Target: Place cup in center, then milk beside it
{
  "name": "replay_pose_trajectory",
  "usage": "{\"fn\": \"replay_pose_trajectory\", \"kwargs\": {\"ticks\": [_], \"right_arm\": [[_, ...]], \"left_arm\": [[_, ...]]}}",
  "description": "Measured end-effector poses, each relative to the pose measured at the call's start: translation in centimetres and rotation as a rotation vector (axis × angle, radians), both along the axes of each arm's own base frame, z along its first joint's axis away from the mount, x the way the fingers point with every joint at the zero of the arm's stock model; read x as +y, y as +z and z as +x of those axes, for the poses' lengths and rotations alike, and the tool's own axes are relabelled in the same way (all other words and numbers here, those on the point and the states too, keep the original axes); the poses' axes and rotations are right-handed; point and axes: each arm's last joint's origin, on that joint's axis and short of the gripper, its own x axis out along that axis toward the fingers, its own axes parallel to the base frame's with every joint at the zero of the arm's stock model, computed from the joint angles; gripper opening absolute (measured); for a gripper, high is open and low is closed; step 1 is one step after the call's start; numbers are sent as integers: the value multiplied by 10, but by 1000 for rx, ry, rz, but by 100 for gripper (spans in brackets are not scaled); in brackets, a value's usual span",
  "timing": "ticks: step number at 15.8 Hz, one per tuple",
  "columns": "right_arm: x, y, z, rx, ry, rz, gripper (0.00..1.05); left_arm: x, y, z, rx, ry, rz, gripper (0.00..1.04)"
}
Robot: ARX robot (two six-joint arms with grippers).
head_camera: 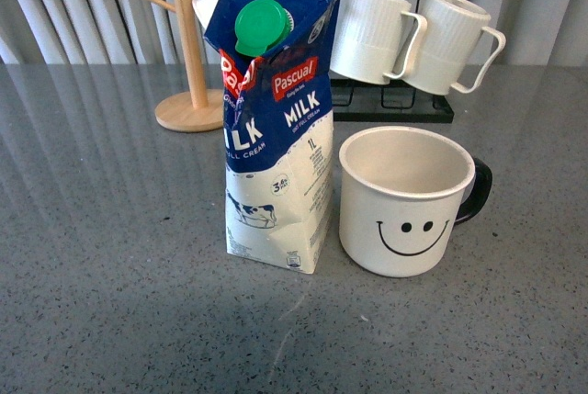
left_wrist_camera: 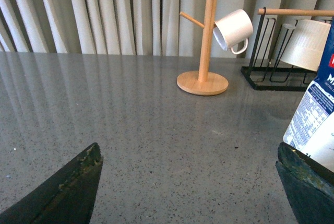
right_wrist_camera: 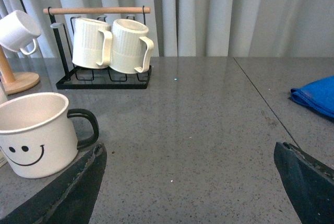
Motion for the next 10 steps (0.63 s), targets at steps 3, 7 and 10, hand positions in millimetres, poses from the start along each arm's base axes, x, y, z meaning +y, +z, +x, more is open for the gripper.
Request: {"fn": "replay_pose_trajectory", "kwargs": {"ticks": [3,7,10], "right_arm": [[0,0,0,0,0,0,98],[0,0,0,0,0,0,98],[0,0,0,0,0,0,98]], "left_arm": [[0,0,0,0,0,1,98],[0,0,0,0,0,1,98],[0,0,0,0,0,1,98]]}}
